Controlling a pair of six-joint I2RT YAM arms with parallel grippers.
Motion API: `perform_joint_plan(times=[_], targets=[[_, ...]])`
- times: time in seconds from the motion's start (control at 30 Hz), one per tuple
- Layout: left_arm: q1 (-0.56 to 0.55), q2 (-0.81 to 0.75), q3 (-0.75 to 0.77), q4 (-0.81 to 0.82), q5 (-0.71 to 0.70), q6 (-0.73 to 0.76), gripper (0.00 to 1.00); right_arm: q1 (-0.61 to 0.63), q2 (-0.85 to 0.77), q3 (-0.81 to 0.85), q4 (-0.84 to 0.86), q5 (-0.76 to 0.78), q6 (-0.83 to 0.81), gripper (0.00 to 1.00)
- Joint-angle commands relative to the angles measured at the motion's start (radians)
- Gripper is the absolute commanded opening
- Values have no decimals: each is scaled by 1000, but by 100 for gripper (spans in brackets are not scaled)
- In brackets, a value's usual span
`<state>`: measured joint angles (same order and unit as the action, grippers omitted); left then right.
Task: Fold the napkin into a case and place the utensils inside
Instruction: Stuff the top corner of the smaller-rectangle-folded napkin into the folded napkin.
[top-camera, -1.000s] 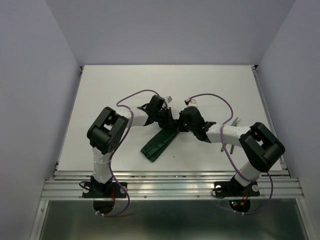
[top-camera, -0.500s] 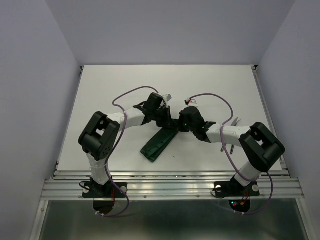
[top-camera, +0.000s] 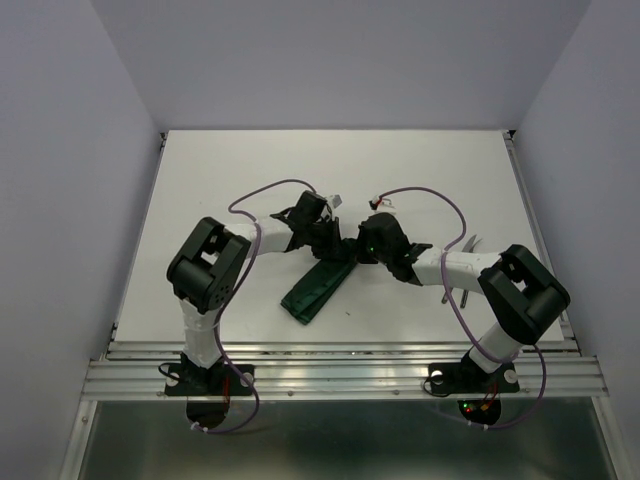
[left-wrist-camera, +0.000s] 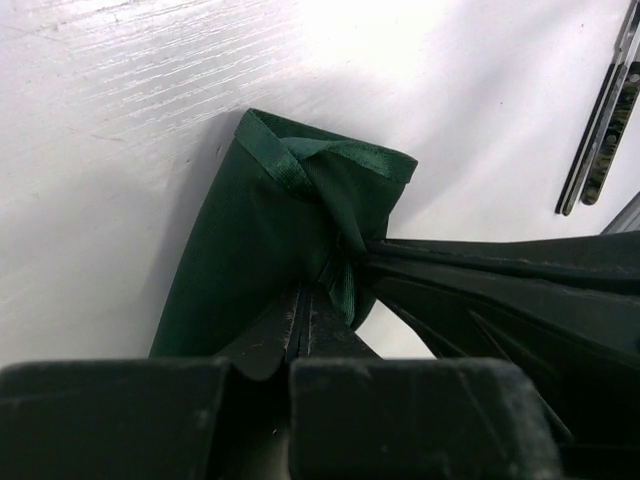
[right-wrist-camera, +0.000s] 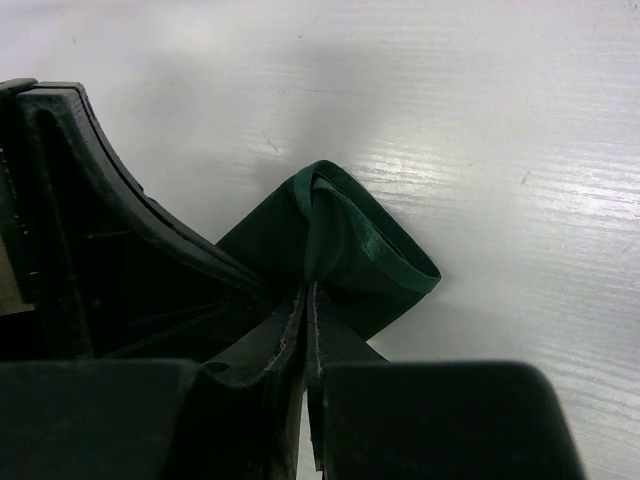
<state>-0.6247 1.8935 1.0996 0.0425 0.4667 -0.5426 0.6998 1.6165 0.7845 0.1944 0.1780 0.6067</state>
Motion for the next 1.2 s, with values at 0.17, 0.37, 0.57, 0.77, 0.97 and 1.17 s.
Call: perform_joint_plan(times=[0.17, 0.37, 0.57, 0.77, 0.97, 1.17], targets=[[-3, 41, 35, 83, 46, -31, 0, -2, -17, 32, 27, -15, 1, 8], [-9, 78, 60, 106, 70, -43, 0, -2, -23, 38, 28, -23, 2, 7], [-18, 104, 65, 125, 73, -62, 0, -2, -20, 45, 27, -34, 4, 7], [-21, 130, 57, 125, 55, -62, 0, -2, -43, 41, 30, -38, 7, 8], [-21, 107, 40, 128, 62, -62, 0, -2, -30, 29, 27, -26, 4, 8], [-20, -14, 32, 64, 52, -33, 0, -2, -10, 22, 30, -22, 16, 8]])
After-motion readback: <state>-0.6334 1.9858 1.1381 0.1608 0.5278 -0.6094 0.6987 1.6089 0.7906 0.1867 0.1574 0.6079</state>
